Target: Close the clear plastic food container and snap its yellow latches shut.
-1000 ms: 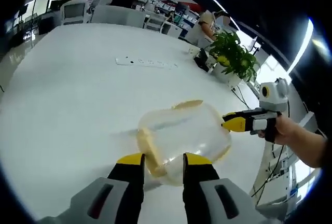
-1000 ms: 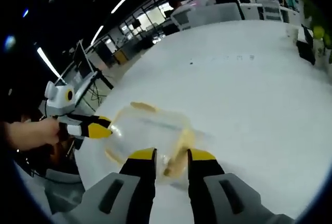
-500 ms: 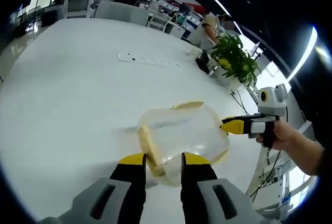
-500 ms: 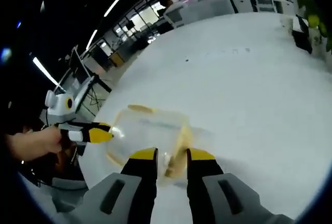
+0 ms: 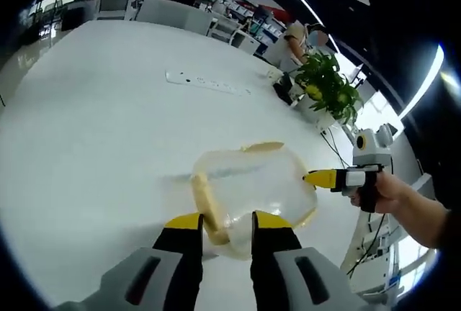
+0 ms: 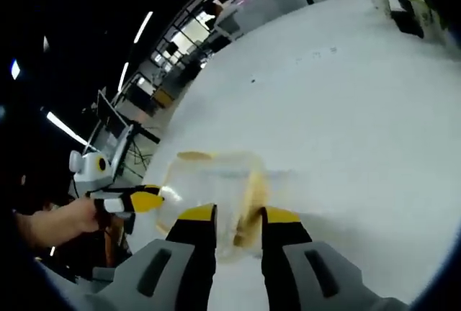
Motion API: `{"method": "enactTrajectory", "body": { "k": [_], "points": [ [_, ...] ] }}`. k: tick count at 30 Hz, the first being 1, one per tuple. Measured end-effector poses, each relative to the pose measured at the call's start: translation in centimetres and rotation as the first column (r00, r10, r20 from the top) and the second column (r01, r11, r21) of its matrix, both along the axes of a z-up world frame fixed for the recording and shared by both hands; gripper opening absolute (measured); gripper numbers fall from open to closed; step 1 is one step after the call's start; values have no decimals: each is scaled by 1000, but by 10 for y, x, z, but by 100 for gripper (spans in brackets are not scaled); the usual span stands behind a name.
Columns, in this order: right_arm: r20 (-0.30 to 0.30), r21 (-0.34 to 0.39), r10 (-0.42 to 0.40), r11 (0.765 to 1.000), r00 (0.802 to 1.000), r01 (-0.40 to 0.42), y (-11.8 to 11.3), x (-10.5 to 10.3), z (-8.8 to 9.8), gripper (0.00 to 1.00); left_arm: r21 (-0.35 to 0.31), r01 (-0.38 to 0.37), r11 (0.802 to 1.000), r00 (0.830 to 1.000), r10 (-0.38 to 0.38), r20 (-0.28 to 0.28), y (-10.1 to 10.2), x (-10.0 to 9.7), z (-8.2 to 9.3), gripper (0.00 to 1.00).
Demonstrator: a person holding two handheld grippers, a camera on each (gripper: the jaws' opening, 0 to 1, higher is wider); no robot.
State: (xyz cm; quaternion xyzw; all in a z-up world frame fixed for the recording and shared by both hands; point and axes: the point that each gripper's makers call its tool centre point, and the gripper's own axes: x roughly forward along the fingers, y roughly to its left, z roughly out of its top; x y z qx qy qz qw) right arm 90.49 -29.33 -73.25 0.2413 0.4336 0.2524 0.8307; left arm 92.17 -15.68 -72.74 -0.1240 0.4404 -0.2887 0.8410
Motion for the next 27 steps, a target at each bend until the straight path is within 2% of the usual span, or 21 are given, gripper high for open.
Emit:
{"method": "enactTrajectory", "body": {
  "k": [6, 8, 11, 14, 17, 21, 25, 27],
  "points": [
    [33, -49, 57, 997, 998, -55, 1, 3, 4, 25, -15, 11, 1000, 1000, -11, -6, 2, 0, 3, 20],
    [71, -104, 113, 989, 991, -105, 0, 5, 5, 27, 28, 71, 997, 996, -72, 49, 2, 2, 5, 21],
    [126, -162, 161, 977, 979, -140, 1, 7, 11, 29, 134, 165, 977, 974, -183, 136, 3, 5, 14, 20],
    [192, -205, 177, 969, 965, -137, -3, 15, 21, 29, 180, 210, 961, 951, -244, 192, 1, 9, 23, 20],
    [244, -254, 208, 956, 947, -145, -4, 20, 29, 27, 234, 260, 937, 919, -315, 239, -1, 14, 33, 20],
    [279, -256, 230, 954, 933, -158, 0, 23, 36, 19, 257, 298, 919, 903, -359, 237, -5, 15, 35, 18],
    [307, -246, 229, 957, 924, -156, 4, 26, 43, 20, 278, 330, 902, 883, -399, 248, -10, 18, 37, 18],
    [309, -252, 244, 953, 919, -168, 6, 25, 43, 19, 304, 357, 883, 865, -435, 248, -13, 19, 37, 18]
  ]
}}
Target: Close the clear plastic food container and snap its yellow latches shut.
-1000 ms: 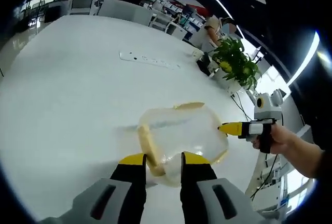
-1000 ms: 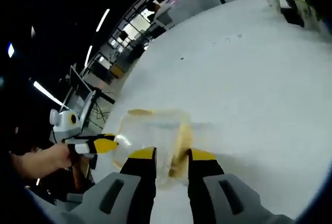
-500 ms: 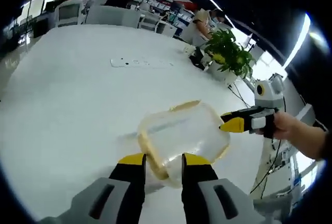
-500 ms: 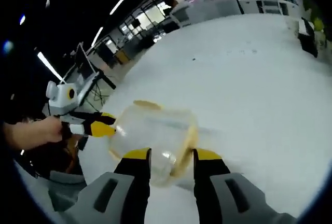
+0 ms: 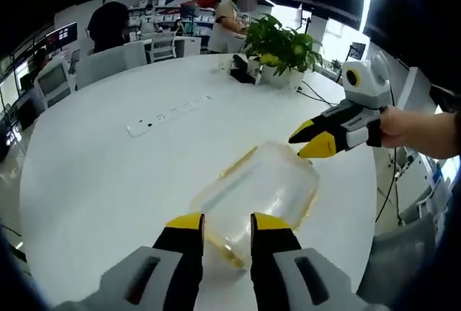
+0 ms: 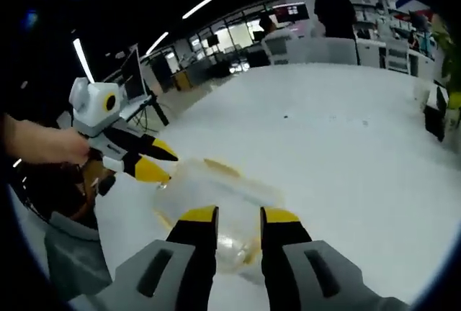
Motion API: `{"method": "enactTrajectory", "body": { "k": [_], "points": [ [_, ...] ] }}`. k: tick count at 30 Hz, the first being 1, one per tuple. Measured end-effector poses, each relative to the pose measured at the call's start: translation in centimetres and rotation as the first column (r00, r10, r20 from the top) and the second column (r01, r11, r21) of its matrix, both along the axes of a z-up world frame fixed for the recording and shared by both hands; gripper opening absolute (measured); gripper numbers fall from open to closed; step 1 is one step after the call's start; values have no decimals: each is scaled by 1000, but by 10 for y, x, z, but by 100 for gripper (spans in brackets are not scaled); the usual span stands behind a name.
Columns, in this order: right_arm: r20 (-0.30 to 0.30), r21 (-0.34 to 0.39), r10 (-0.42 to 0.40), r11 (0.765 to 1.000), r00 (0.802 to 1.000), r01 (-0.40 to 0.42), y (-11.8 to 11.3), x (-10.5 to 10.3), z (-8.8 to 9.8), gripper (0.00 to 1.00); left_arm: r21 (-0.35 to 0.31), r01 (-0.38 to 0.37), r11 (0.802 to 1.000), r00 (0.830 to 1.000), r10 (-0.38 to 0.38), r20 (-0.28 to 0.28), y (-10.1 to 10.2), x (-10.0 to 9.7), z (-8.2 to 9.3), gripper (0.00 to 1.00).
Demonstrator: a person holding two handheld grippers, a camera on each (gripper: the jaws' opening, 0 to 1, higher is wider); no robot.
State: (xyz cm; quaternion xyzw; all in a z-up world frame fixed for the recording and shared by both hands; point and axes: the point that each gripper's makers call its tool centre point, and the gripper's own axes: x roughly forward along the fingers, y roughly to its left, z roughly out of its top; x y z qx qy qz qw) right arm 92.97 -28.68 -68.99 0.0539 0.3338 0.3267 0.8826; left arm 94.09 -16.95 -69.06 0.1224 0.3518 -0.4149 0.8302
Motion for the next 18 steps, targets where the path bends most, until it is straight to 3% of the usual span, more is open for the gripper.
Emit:
{"method": "enactTrajectory", "body": {
  "k": [4, 12, 18],
  "points": [
    [3, -21, 23, 1000, 1000, -23, 4, -3, -3, 19, 43, 95, 995, 995, -96, 31, -8, 0, 1, 15],
    [43, -92, 125, 988, 991, -120, 17, -14, -9, 17, 45, 177, 983, 983, -179, 38, -26, 2, 0, 12],
    [75, -133, 205, 972, 976, -194, 31, -21, -9, 16, 71, 260, 963, 963, -264, 56, -39, 3, -3, 12]
  ]
}}
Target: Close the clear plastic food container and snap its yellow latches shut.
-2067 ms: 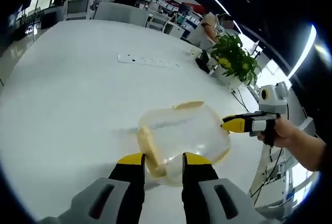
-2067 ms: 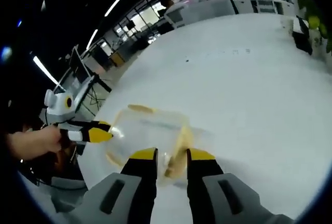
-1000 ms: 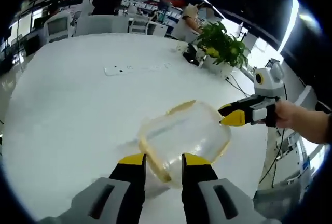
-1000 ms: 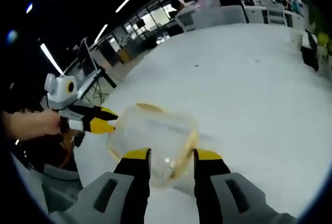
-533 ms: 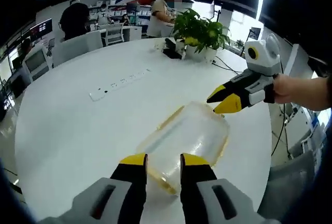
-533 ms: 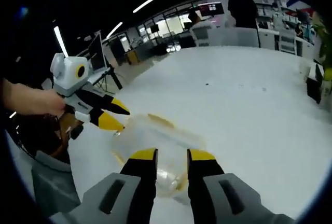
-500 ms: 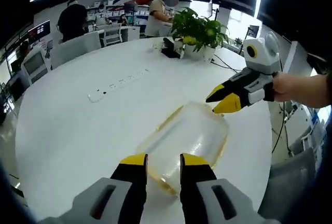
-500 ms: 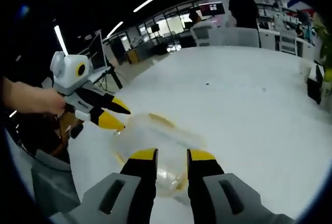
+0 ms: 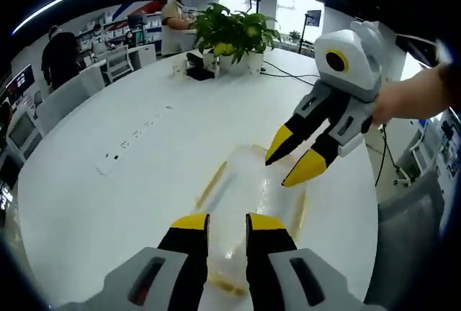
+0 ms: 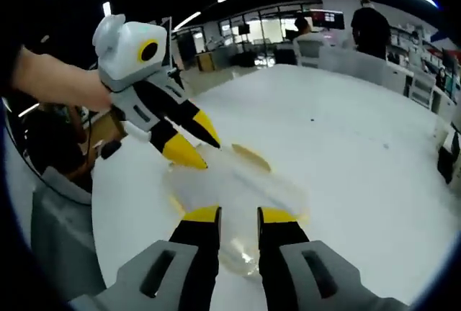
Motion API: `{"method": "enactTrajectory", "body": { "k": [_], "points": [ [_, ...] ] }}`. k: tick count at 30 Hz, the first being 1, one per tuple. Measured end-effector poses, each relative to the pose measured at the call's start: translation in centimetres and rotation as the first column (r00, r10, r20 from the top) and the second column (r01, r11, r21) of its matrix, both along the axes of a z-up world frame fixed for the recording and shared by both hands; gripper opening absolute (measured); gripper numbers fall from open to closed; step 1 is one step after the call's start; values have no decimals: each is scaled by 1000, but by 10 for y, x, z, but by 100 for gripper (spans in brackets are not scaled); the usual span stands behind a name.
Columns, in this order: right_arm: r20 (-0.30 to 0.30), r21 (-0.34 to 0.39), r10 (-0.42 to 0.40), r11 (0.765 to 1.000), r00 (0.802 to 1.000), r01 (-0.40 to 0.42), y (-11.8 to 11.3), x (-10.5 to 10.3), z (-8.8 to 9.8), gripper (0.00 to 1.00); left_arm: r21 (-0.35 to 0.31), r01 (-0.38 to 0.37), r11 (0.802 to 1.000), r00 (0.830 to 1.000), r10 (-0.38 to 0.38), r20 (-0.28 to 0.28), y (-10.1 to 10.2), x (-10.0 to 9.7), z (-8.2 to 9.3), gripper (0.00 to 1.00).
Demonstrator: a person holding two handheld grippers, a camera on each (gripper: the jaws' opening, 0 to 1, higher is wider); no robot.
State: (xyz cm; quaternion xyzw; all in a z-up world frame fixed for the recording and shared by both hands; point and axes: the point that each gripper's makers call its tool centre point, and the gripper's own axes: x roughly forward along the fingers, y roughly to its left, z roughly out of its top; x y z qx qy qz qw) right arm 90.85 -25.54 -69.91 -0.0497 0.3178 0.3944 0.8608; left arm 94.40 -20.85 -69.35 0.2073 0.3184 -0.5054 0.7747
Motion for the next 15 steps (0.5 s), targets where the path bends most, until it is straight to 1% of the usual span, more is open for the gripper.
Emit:
{"method": "enactTrajectory", "body": {
  "k": [3, 5, 15],
  "points": [
    [10, -10, 22, 1000, 1000, -22, 4, -2, 0, 16, 18, 39, 999, 999, -39, 15, -5, 1, -2, 12],
    [11, -10, 31, 999, 999, -31, 5, -2, -1, 16, 23, 54, 998, 998, -55, 13, -9, 0, -4, 12],
    [13, -16, 78, 997, 997, -77, 14, -10, -2, 15, 31, 88, 996, 996, -88, 9, -18, -3, -8, 12]
  ]
}}
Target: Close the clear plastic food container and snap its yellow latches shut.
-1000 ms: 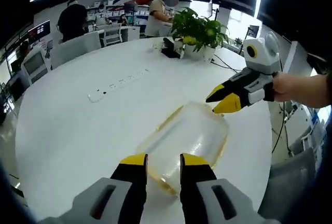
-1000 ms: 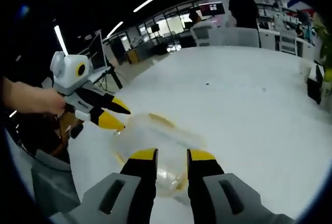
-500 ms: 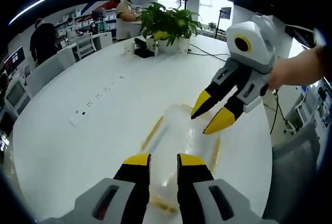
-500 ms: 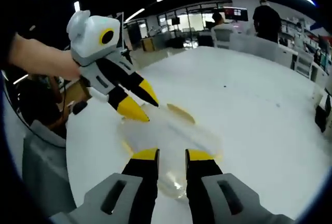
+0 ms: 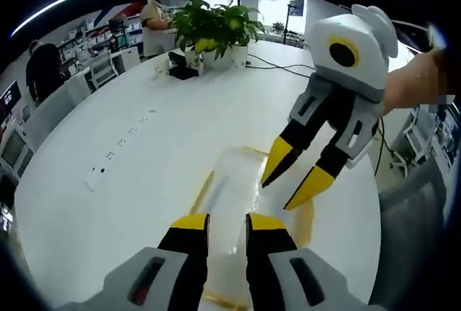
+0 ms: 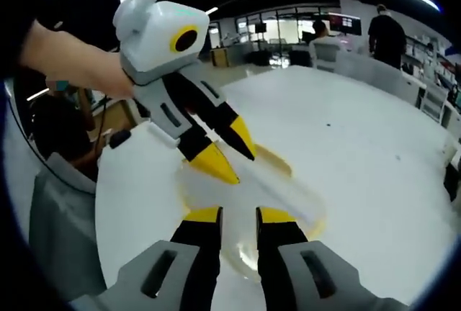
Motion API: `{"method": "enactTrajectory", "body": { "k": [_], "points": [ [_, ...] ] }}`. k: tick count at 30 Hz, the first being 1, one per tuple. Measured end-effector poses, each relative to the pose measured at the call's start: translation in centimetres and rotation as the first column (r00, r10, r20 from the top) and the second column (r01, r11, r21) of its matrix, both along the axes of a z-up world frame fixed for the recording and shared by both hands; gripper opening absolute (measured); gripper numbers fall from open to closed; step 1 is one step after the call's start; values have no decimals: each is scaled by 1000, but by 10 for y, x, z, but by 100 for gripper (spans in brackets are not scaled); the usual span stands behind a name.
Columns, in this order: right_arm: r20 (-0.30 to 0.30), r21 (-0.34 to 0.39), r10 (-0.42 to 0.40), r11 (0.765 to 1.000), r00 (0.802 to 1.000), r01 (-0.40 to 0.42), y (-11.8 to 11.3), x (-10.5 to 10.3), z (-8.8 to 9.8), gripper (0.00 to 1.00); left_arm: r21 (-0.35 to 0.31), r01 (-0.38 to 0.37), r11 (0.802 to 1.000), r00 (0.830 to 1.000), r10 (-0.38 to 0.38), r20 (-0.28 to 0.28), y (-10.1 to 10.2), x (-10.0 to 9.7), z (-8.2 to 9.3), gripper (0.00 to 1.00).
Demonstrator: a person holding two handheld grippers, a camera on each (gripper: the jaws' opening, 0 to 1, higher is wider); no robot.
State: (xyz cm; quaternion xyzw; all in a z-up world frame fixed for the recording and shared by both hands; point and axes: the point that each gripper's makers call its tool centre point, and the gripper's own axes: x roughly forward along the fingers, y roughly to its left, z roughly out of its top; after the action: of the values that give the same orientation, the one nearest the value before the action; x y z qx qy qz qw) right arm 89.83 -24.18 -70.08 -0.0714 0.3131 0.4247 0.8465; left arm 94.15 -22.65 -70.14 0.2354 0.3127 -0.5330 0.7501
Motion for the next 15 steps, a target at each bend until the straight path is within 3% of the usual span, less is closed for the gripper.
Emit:
{"method": "enactTrajectory", "body": {
  "k": [15],
  "points": [
    [13, 23, 81, 996, 997, -82, 9, -20, 0, 20, 7, -5, 1000, 1000, 5, 11, -7, 7, 1, 17]
  ]
}}
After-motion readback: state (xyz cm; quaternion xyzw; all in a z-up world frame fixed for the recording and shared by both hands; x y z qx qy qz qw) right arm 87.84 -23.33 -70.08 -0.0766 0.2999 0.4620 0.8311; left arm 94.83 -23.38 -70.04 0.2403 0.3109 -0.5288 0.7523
